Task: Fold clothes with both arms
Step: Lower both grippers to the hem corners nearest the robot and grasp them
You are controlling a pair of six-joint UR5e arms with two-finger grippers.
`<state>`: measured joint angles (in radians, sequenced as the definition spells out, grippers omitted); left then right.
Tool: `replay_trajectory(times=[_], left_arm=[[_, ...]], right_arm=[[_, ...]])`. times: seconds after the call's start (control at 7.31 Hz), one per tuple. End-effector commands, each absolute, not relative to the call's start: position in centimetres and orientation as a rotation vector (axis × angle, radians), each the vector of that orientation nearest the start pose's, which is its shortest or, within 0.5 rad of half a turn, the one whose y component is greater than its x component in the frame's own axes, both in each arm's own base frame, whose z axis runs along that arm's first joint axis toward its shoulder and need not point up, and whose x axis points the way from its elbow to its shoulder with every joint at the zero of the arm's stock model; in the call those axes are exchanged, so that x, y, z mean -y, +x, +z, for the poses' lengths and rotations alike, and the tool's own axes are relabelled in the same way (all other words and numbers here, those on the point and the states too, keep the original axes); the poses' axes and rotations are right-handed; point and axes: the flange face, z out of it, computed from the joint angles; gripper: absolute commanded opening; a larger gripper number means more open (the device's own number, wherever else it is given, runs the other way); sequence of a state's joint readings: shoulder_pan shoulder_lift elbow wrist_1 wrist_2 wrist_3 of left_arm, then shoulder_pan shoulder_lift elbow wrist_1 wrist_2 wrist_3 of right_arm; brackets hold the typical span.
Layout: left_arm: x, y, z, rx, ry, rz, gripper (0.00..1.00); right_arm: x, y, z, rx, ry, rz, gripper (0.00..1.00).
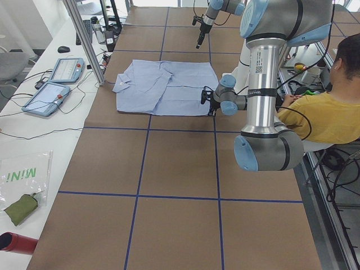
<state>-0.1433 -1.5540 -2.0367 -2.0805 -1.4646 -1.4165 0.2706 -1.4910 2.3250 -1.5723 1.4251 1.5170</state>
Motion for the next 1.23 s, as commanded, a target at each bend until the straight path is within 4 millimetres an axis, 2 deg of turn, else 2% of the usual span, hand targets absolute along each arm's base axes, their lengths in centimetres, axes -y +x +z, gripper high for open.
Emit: replay_trajectory(times=[0.0, 0.14, 0.41, 0.55, 0.68, 0.96, 1.09], left_arm=[[21.0, 44.4, 36.0, -0.955, 0.244, -0.049, 0.00], [20.9, 44.1, 34.9, -0.973, 0.243, -0.050, 0.00], [20.7, 44.7, 33.8, -0.994, 0.244, -0.049, 0.00], [20.7, 44.8, 34.0, -0.991, 0.247, -0.049, 0.00], [20.6, 44.8, 33.9, -0.995, 0.251, -0.049, 0.00], [20.7, 44.7, 33.7, -0.999, 0.263, -0.055, 0.00], [20.3, 44.9, 33.7, -0.998, 0.272, -0.053, 0.00]], right_arm=[[25.3, -38.5, 29.3, 0.799, 0.252, 0.280, 1.00], [24.8, -38.6, 29.3, 0.851, 0.264, 0.298, 1.00], [23.7, -38.0, 35.3, 0.895, 0.290, 0.300, 1.00], [22.5, -38.2, 37.2, 0.883, 0.313, 0.293, 1.00], [20.9, -39.4, 37.7, 0.871, 0.351, 0.287, 0.98], [18.7, -40.9, 38.2, 0.876, 0.342, 0.303, 0.66], [18.2, -41.6, 38.7, 0.840, 0.338, 0.294, 0.62]])
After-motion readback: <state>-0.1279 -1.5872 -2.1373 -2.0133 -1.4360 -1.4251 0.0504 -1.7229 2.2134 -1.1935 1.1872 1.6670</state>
